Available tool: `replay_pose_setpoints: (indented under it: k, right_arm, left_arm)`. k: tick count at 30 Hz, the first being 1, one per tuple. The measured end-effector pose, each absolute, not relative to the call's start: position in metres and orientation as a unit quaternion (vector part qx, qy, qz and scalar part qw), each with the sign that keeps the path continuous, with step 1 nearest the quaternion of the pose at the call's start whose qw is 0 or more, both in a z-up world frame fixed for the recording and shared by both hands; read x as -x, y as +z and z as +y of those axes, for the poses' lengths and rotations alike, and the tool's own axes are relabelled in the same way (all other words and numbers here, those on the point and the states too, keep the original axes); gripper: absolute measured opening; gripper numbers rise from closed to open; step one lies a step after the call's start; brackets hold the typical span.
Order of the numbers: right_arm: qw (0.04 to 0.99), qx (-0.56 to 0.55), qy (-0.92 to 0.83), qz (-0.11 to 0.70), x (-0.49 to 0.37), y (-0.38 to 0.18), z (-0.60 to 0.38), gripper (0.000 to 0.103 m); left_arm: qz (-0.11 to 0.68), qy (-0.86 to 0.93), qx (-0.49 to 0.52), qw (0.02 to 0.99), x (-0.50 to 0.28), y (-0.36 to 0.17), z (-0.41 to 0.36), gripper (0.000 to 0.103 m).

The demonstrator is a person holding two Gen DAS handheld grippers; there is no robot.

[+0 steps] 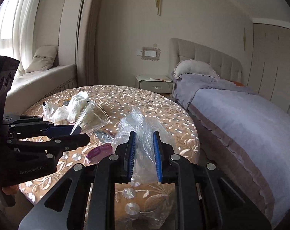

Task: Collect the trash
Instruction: 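Carry the glass and plastic bag with both tools over the white bin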

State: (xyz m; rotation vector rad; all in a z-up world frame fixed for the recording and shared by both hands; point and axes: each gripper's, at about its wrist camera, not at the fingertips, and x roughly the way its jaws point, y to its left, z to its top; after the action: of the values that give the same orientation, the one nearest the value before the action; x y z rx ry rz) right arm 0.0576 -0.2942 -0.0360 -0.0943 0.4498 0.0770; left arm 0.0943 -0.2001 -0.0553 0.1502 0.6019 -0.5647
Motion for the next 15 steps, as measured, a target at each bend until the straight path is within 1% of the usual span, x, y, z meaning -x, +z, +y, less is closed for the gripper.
replay_pose_setpoints:
  k: [15]
  right_arm:
    - [0.969, -0.018, -0.064, 0.237, -0.035, -0.063, -0.387, 0.020]
  left_arm:
    - [0.300, -0.356, -0.131, 0.875, -0.094, -0.076, -0.326, 0.022]
